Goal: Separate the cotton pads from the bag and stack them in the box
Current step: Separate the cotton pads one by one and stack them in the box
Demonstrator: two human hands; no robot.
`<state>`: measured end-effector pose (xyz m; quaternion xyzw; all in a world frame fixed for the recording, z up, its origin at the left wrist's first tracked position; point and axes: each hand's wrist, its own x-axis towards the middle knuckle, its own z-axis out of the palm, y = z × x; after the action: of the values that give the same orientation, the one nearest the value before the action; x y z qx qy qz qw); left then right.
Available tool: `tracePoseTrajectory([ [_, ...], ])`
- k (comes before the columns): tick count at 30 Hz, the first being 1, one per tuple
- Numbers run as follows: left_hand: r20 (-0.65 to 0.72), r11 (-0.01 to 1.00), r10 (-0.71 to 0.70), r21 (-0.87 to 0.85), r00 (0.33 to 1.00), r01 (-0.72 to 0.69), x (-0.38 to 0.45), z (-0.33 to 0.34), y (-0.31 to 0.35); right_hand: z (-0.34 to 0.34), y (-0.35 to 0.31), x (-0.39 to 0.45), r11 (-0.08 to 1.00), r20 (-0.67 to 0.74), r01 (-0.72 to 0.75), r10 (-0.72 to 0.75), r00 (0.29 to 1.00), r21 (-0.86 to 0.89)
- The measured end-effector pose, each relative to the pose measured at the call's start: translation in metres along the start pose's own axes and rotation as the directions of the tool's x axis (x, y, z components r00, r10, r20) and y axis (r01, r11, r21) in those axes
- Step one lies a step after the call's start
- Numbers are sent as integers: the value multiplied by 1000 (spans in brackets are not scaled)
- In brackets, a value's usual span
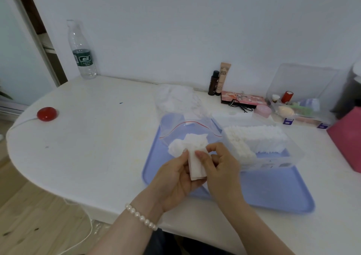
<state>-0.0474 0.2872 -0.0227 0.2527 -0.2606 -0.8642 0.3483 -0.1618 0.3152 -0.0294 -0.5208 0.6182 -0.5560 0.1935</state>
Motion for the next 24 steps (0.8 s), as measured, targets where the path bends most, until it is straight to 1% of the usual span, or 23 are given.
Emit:
tracePoseTrajectory([
  [3,19,999,14,42,1000,-14,-1,0,0,2,1,-1,999,9,30,-29,1000,-42],
  [6,36,987,37,157,999,-42,-3,-3,0,3,1,-6,994,12,67,-66,998,-82],
  [8,46,970,45,237,998,-54,-7,-6,1,4,0,-9,998,5,53,-53,999,-32],
  [10,57,959,41,280,998,-55,-9,-9,1,5,2,-12,1000,-4,17,-17,1000,3],
  [12,57,958,34,281,998,-49,-11,-11,2,3,2,-12,999,25,-10,11,1000,-44],
  [14,25,965,42,257,999,-47,-13,-13,6,-1,-1,-7,999,36,-23,24,999,-27],
  [15,-3,968,54,245,999,-51,-14,-15,10,-3,-1,-2,1000,12,-11,11,1000,-9],
  [16,-34,968,72,242,997,-62,-15,-17,15,-5,0,4,999,-24,29,-30,999,-40],
  [17,-68,968,99,240,993,-80,-15,-20,20,-7,1,10,987,-37,97,-102,994,-129],
  [19,-153,969,161,214,975,-127,-16,-26,30,-3,6,23,908,44,241,-241,970,-341],
  [20,-196,971,186,185,963,-150,-16,-28,34,0,10,29,869,121,277,-249,961,-410],
  [22,-256,974,216,124,942,-190,-17,-33,40,7,15,37,832,273,298,-185,944,-467],
  [24,-275,975,221,96,936,-202,-18,-35,42,13,18,42,820,312,257,-102,945,-511],
])
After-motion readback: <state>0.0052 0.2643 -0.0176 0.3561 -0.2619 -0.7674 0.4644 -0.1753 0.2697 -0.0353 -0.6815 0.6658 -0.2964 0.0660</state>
